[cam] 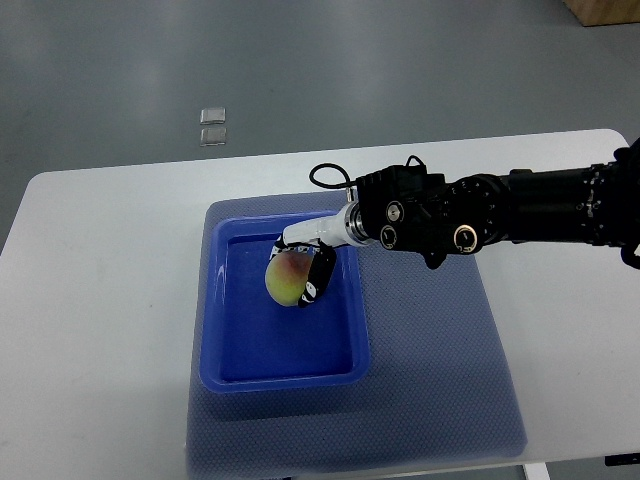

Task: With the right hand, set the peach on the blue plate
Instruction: 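Carry the peach over the blue tray and lower it inside, then open the right hand fingers to release the peach in the tray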

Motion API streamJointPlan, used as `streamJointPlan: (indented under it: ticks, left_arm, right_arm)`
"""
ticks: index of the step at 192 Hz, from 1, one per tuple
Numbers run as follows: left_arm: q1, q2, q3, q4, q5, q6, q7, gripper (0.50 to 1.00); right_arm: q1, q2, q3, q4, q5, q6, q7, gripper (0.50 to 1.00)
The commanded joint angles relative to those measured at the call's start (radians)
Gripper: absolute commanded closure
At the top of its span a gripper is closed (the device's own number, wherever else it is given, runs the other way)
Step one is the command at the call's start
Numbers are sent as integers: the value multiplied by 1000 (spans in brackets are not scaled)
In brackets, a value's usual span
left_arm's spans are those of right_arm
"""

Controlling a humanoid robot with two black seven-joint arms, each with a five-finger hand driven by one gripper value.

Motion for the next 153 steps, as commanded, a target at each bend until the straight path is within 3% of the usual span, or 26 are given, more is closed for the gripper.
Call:
streamJointPlan:
  ticks: [1, 21, 26, 28, 32, 33, 42, 43, 57, 99, 153]
  left_arm:
    - [0, 0, 1, -2, 0, 0, 1, 500]
    - [0, 0, 1, -2, 0, 0, 1, 500]
    - [0, 0, 1, -1, 0, 0, 1, 500]
    - [0, 0, 1, -1, 0, 0, 1, 500]
    - [0, 0, 1, -1, 0, 0, 1, 500]
    - [0, 0, 1, -2, 0, 0, 1, 500]
    - [0, 0, 1, -2, 0, 0, 1, 500]
    - [0, 0, 1, -2, 0, 0, -1, 500]
    - [0, 0, 1, -1, 0, 0, 1, 500]
    - [0, 0, 3, 4, 0, 0, -1, 500]
    - [0, 0, 1, 4, 0, 0, -1, 500]
  right_arm:
    - [-14, 0, 4, 0, -4, -24, 2, 1000]
    - [-20, 0, 5, 0, -4, -41, 14, 1000]
    - [-21, 0, 5, 0, -4, -47, 20, 939]
    - [-21, 0, 5, 0, -4, -47, 20, 938]
    - [-21, 0, 5, 0, -4, -50, 23, 887]
    - [-21, 0, 5, 0, -4, -51, 23, 851]
    - [-21, 0, 5, 0, -4, -51, 23, 850]
    - [-23, 0, 14, 0, -2, -56, 23, 703]
    - [-24, 0, 42, 0, -1, -51, 23, 636]
    - [-23, 0, 45, 0, 7, -47, 23, 577]
    - [-3, 0, 65, -2, 12, -39, 22, 568]
